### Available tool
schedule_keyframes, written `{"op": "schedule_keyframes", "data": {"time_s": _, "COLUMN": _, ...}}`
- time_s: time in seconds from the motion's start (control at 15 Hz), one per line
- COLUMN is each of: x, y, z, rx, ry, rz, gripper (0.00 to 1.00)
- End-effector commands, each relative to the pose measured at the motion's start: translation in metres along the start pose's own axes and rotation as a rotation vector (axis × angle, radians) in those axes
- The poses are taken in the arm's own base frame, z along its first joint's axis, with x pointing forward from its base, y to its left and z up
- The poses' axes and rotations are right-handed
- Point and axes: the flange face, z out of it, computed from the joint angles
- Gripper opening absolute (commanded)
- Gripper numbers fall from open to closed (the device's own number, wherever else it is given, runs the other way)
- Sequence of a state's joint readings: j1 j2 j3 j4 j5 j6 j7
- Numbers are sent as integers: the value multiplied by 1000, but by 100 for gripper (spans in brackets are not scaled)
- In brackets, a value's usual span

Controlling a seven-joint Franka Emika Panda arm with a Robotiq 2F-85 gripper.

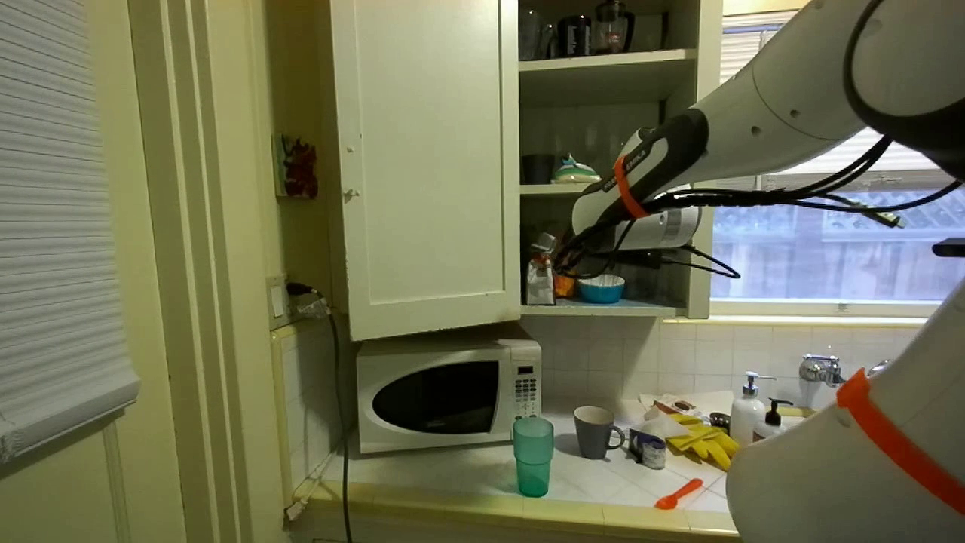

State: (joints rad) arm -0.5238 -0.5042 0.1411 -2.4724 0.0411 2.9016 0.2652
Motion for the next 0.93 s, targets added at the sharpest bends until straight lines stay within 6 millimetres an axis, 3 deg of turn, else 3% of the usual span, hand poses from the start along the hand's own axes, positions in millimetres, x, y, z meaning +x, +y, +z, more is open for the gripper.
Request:
{"op": "schedule_keyframes", "data": {"time_s": 0.0, "x": -30, "y": 16, "z": -12, "rx": -93, "ry": -116, "rz": 121, "gripper": 100}}
{"op": "schedule_keyframes", "data": {"time_s": 0.33, "x": -67, "y": 42, "z": -5, "rx": -144, "ry": -235, "rz": 278, "gripper": 100}}
{"op": "schedule_keyframes", "data": {"time_s": 0.87, "x": -127, "y": 110, "z": 23, "rx": -188, "ry": -290, "rz": 472, "gripper": 100}}
